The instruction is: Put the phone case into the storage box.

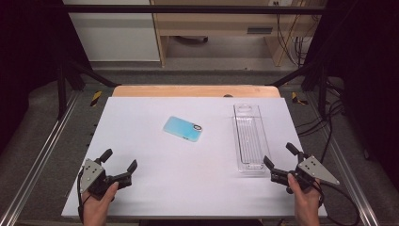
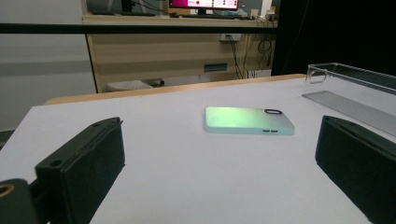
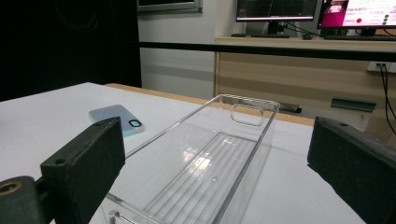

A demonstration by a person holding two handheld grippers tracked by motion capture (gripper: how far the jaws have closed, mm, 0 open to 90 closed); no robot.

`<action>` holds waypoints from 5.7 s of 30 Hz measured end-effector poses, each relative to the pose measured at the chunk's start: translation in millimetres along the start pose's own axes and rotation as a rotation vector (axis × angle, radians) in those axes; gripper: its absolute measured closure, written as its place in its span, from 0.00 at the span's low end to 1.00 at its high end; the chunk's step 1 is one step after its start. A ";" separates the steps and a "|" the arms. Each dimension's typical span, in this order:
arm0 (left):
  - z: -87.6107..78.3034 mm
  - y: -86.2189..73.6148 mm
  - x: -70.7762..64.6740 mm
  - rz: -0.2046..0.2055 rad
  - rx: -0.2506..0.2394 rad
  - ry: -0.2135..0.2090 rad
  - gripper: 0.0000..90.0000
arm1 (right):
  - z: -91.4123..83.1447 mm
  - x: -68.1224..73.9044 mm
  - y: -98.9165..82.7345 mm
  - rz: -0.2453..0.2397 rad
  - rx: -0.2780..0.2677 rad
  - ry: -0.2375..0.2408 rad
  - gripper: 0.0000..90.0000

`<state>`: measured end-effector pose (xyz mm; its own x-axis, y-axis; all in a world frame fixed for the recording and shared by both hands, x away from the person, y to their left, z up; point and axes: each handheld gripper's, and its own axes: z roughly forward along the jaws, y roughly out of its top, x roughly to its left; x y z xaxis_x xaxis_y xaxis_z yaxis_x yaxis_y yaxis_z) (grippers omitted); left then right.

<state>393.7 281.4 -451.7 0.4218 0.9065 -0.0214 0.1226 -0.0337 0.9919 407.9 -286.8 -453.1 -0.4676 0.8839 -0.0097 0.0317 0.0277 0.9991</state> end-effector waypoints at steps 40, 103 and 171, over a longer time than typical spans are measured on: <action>139.6 35.1 -27.8 0.088 0.328 -0.096 0.06 | -2.7 -0.7 -0.3 -0.055 0.026 -0.052 0.03; 249.7 27.0 -54.9 0.091 0.455 -0.143 1.00 | -1.5 4.7 -0.1 -0.089 0.044 -0.041 0.03; 298.2 8.8 -48.8 0.058 0.574 -0.130 1.00 | -0.5 6.0 -1.9 -0.089 0.065 -0.038 0.03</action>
<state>642.1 111.4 -479.3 0.5443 0.8386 -0.0204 0.5473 -0.3366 0.7663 404.5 -281.7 -455.0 -0.4378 0.8934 -0.1012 0.0493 0.1362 0.9895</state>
